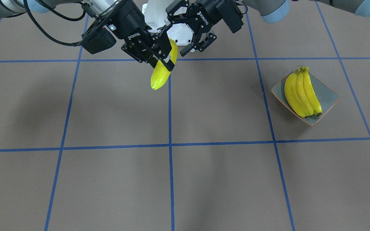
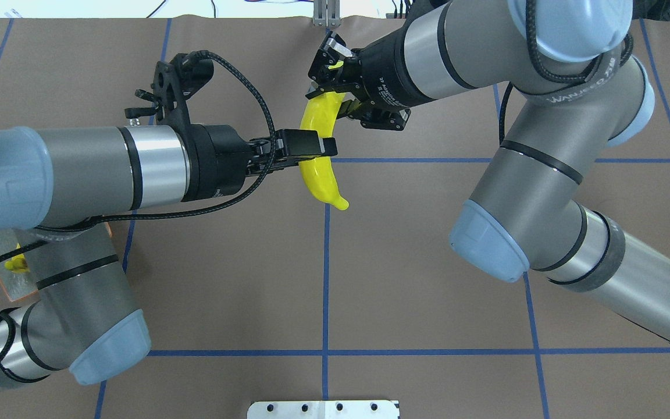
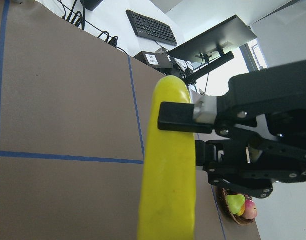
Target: Transfer all bananas from basket to plate
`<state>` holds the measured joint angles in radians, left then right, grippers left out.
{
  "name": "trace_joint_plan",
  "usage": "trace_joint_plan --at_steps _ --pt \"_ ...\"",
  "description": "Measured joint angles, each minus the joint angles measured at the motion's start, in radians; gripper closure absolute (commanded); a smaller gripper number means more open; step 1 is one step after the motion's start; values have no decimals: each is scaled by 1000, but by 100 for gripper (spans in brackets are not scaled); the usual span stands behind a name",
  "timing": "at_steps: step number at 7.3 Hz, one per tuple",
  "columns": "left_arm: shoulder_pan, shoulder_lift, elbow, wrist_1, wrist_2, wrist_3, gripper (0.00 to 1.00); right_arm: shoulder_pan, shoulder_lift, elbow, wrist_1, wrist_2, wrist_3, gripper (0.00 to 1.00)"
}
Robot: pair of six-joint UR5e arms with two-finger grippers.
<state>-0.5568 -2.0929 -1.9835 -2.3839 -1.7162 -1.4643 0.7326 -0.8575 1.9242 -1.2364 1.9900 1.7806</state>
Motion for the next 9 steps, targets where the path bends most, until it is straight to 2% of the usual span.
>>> trace_joint_plan --at_steps 1,3,6,9 --pt "0 -1 0 0 0 0 100 -3 -4 13 0 0 -1 100" --pt "-1 0 -1 2 1 1 100 -5 -8 28 2 -2 -6 0" --pt "-2 1 0 6 1 0 100 -4 -11 34 3 -71 -35 0" --pt "-9 24 -14 7 0 -2 100 24 -65 34 -2 -73 -129 0"
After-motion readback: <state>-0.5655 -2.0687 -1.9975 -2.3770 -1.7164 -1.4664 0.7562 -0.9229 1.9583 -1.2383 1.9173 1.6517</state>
